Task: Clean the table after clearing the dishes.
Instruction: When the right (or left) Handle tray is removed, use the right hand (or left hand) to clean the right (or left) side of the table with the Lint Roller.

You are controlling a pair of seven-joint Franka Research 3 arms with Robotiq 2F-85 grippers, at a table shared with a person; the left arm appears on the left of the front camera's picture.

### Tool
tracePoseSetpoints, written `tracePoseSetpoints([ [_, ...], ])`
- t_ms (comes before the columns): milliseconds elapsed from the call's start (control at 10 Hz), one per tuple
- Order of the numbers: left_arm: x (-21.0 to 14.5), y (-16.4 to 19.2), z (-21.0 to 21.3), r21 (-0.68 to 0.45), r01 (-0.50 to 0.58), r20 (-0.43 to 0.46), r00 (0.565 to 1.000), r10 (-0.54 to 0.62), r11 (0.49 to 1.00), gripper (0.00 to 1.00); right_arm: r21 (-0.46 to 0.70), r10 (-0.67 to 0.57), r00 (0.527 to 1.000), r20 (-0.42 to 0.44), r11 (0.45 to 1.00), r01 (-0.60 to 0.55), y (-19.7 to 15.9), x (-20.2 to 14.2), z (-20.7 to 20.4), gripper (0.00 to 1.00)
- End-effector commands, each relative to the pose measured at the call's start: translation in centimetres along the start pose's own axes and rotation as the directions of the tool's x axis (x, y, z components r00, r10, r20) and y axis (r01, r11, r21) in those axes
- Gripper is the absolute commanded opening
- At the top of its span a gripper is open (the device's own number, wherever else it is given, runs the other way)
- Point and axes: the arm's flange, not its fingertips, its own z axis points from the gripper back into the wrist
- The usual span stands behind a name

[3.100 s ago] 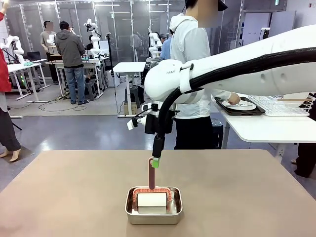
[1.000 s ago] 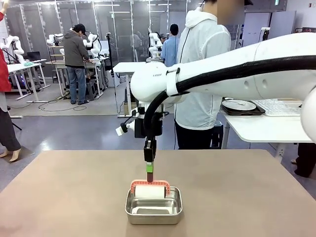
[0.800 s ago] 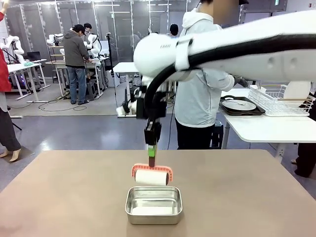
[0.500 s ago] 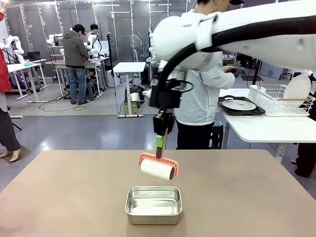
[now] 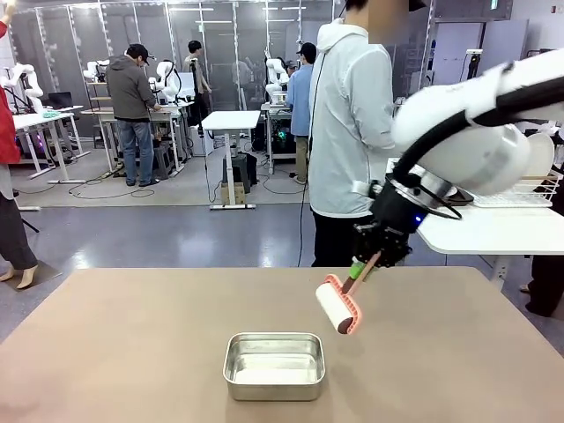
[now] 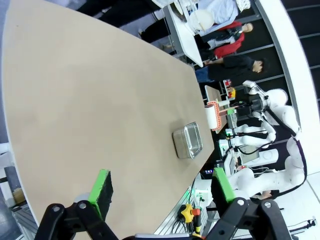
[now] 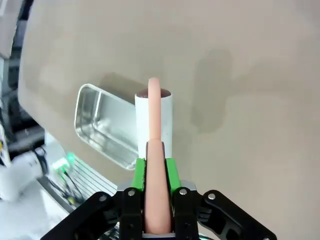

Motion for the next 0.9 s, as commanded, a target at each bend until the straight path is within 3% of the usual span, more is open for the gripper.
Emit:
tracePoseSetpoints([
  [0,-0.1,-0.2,0.3,0.003,0.014,0.001,1.0,-0.014,1.0,1.0,0.066,-0.177,0.978,0.106,0.983,0.171,-0.2,-0.3,-1.0,0.04],
  [100,-0.1,-0.2,0.3,0.003,0.014,0.001,1.0,-0.014,1.0,1.0,0.063,-0.085,0.995,0.047,0.995,0.082,-0.2,0.4,-1.9,0.04],
  [200,-0.1,-0.2,0.3,0.003,0.014,0.001,1.0,-0.014,1.0,1.0,0.028,-0.111,0.993,0.045,0.994,0.11,-1.5,-0.4,-0.1,0.04],
  [500,-0.1,-0.2,0.3,0.003,0.014,0.001,1.0,-0.014,1.0,1.0,0.028,-0.111,0.993,0.045,0.994,0.11,-1.5,-0.4,-0.1,0.04],
  [600,-0.1,-0.2,0.3,0.003,0.014,0.001,1.0,-0.014,1.0,1.0,0.039,-0.129,0.99,0.048,0.991,0.128,-1.8,-0.3,-0.7,0.21],
  [800,-0.1,-0.2,0.3,0.003,0.014,0.001,1.0,-0.014,1.0,1.0,0.139,-0.214,0.974,0.07,0.969,0.203,-5.5,2.8,-2.6,0.21],
])
